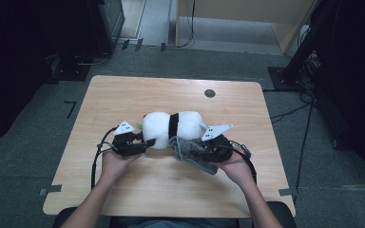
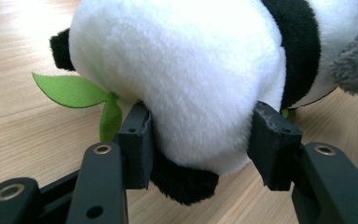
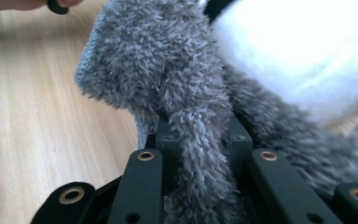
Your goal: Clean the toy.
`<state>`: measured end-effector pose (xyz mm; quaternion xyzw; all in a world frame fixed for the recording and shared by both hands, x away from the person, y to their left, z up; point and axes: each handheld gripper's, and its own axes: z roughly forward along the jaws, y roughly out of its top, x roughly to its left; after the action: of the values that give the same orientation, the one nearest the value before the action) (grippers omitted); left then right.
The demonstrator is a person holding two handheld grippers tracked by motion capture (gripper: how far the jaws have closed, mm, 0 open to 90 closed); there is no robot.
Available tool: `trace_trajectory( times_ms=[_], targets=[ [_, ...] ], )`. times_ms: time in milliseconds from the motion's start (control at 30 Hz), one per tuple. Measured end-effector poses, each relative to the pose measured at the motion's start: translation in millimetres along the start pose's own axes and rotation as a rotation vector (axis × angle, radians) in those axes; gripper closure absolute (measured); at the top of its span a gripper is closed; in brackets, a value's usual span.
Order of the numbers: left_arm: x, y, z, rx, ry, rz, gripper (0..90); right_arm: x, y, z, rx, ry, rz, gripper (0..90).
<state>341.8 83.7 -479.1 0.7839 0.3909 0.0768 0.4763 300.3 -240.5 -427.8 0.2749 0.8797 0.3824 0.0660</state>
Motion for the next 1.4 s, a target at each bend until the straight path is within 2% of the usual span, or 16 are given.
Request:
trace_trajectory(
  times_ms=[200,333,467,533,600,833,933,1100,1400],
  targets=[
    [-0.4,0.2,0.0,-0.003,-0.001,-0.002,44.8,16.7,5.7,12.6,0.025,0.051,-0.036,74.4],
    [-0.7,0.5,-0.1,-0.004,-0.001,-0.003,44.4,27.9,10.1,36.4,0.078,0.095,-0.062,74.3],
    [-1.1,0.1,-0.3,-0.004,-0.003,0.003,44.5,36.0,19.6,62.2,0.107,0.133,-0.086,74.3],
    [-0.8,0.1,-0.7,-0.003,-0.006,0.004,44.6,37.8,25.3,74.5,0.124,0.134,-0.093,74.3],
    [-1.2,0.1,-0.9,-0.001,-0.005,0.009,44.7,39.0,31.9,86.4,0.137,0.113,-0.103,74.3],
    [-1.4,0.0,-1.0,-0.001,-0.001,0.015,44.8,36.5,42.5,107.6,0.131,0.088,-0.086,74.3],
    [-1.0,-0.2,-0.8,0.001,0.001,0.019,44.9,33.5,39.7,111.3,0.135,0.065,-0.08,74.3],
    [-0.9,-0.3,-0.7,0.003,0.003,0.028,45.3,30.5,34.1,106.5,0.119,0.052,-0.062,74.4],
    [-0.2,-0.6,-0.6,0.003,0.001,0.024,45.5,22.2,15.4,80.2,0.103,0.016,-0.016,74.3]
  ],
)
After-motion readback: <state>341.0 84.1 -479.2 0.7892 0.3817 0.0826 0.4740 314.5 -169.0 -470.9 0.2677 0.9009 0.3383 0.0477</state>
